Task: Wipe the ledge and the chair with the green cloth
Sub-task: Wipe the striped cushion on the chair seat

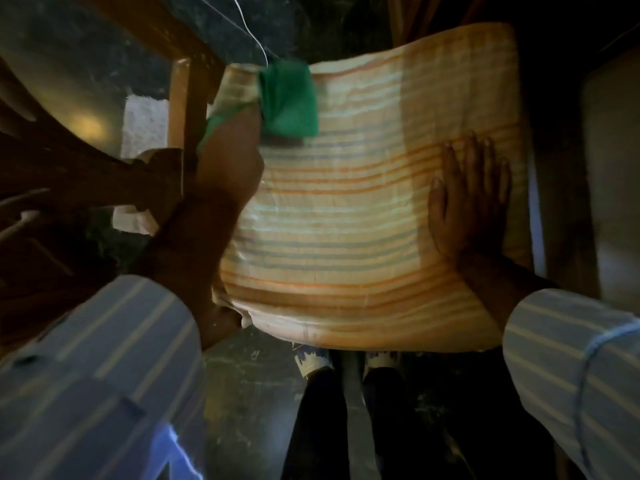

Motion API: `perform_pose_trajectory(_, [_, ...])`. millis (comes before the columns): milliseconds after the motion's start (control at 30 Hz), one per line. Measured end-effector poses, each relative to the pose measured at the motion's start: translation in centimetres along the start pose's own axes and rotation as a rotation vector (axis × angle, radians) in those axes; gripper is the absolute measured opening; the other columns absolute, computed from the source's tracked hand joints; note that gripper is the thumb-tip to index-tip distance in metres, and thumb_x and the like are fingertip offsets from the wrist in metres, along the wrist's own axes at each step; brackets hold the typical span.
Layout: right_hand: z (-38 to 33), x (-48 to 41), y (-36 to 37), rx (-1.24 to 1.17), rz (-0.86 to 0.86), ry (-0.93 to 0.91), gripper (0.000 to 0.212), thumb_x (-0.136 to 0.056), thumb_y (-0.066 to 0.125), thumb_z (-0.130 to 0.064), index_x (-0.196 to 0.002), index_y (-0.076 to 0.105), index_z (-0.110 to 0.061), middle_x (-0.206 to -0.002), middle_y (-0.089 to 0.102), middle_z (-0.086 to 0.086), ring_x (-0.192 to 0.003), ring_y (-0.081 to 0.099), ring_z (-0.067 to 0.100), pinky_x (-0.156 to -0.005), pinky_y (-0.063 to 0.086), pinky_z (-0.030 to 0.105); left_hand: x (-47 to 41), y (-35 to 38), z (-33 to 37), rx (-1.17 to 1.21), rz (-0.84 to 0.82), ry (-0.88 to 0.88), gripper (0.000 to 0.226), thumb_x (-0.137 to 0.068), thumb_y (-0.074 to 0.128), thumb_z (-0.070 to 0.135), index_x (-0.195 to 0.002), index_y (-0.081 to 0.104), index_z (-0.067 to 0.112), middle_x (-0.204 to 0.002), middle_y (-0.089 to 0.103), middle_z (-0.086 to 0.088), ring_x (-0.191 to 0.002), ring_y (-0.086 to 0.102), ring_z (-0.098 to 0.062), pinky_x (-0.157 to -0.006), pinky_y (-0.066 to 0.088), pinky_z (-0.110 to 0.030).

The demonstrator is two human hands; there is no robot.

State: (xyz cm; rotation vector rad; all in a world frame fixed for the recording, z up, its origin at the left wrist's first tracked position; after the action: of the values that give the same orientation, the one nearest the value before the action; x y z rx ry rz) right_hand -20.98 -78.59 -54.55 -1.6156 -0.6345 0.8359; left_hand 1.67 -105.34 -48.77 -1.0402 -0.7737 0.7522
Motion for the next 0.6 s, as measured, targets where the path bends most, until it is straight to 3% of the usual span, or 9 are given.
perform_pose_trajectory(67, [-0.1,0.2,-0.1,0.016,0.014,0.007,0.055,-0.112,0.028,-0.042,-0.165,0.03,-0.027,-0.175,0.026,0.008,-0.163,0.023,0.033,-0.131,0.017,0.054,2.4,3.3,0.5,-0.026,-0.097,0.049,0.048,-0.092,0.043,-0.011,-0.139,0.048,0.0,-0.142,0.052,-0.023,-0.134,0.047,-0.038,-0.112,0.035,-0.044])
perform_pose_trajectory(133, [0.1,0.1,0.2,-0.004,-0.017,0.019,0.055,-0.112,0.029,-0.042,-0.166,0.029,-0.027,-0.175,0.026,0.009,-0.163,0.023,0.033,-0.131,0.017,0.054,5.5,4.2,0.3,-0.036,-0.049,0.062,0.057,-0.089,0.044,-0.016,-0.143,0.043,0.001,-0.151,0.044,-0.019,-0.143,0.037,-0.032,-0.12,0.024,-0.044])
perform_pose_trajectory(233, [0.2,0.2,0.3,-0.004,-0.024,0.028,0.055,-0.112,0.03,-0.042,-0.165,0.03,-0.026,-0.175,0.027,0.009,-0.162,0.024,0.033,-0.131,0.017,0.053,10.5,5.3,0.2,-0.039,-0.067,0.042,0.065,-0.082,0.048,-0.016,-0.144,0.043,0.005,-0.154,0.041,-0.015,-0.145,0.034,-0.029,-0.121,0.019,-0.043])
perform_pose_trajectory(300, [0.2,0.2,0.3,-0.003,-0.031,0.036,0.055,-0.112,0.031,-0.042,-0.165,0.031,-0.027,-0.175,0.027,0.009,-0.163,0.023,0.033,-0.131,0.017,0.053,15.0,6.6,1.2,-0.134,-0.154,0.12,0.069,-0.078,0.048,-0.01,-0.146,0.042,0.004,-0.156,0.039,-0.015,-0.146,0.034,-0.028,-0.122,0.017,-0.044])
perform_pose_trajectory(433, [0.5,0.2,0.5,0.008,-0.011,0.04,0.055,-0.112,0.031,-0.043,-0.165,0.03,-0.028,-0.175,0.026,0.008,-0.162,0.023,0.033,-0.131,0.017,0.053,21.1,7.8,2.8,-0.135,-0.28,0.215,0.076,-0.066,0.04,-0.003,-0.142,0.049,0.003,-0.151,0.047,-0.015,-0.141,0.043,-0.029,-0.118,0.029,-0.05])
perform_pose_trajectory(500, [0.3,0.3,0.3,0.013,-0.014,0.029,0.055,-0.112,0.031,-0.043,-0.165,0.03,-0.028,-0.175,0.026,0.008,-0.162,0.023,0.033,-0.131,0.017,0.053,21.8,7.9,3.3,-0.095,-0.312,0.219,0.073,-0.069,0.043,0.0,-0.142,0.051,0.004,-0.151,0.047,-0.013,-0.141,0.043,-0.027,-0.118,0.031,-0.05])
perform_pose_trajectory(600, [-0.1,0.1,-0.1,0.0,-0.065,0.031,0.056,-0.111,0.032,-0.042,-0.165,0.031,-0.026,-0.175,0.026,0.01,-0.163,0.023,0.034,-0.131,0.017,0.053,21.5,7.1,3.1,0.063,-0.314,0.206,0.062,-0.082,0.051,0.022,-0.142,0.052,0.008,-0.153,0.045,-0.008,-0.143,0.04,-0.021,-0.121,0.027,-0.045])
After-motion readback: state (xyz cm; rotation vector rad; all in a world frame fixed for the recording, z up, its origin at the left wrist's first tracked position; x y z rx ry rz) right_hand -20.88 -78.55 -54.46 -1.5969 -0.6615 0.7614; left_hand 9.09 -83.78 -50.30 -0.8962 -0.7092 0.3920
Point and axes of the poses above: each hand's wrist, its own x-axis away from the middle knuckle, its own y-axis out of the palm, z = x × y, the point moved 8 cm from there along -x, towards the middle knuckle
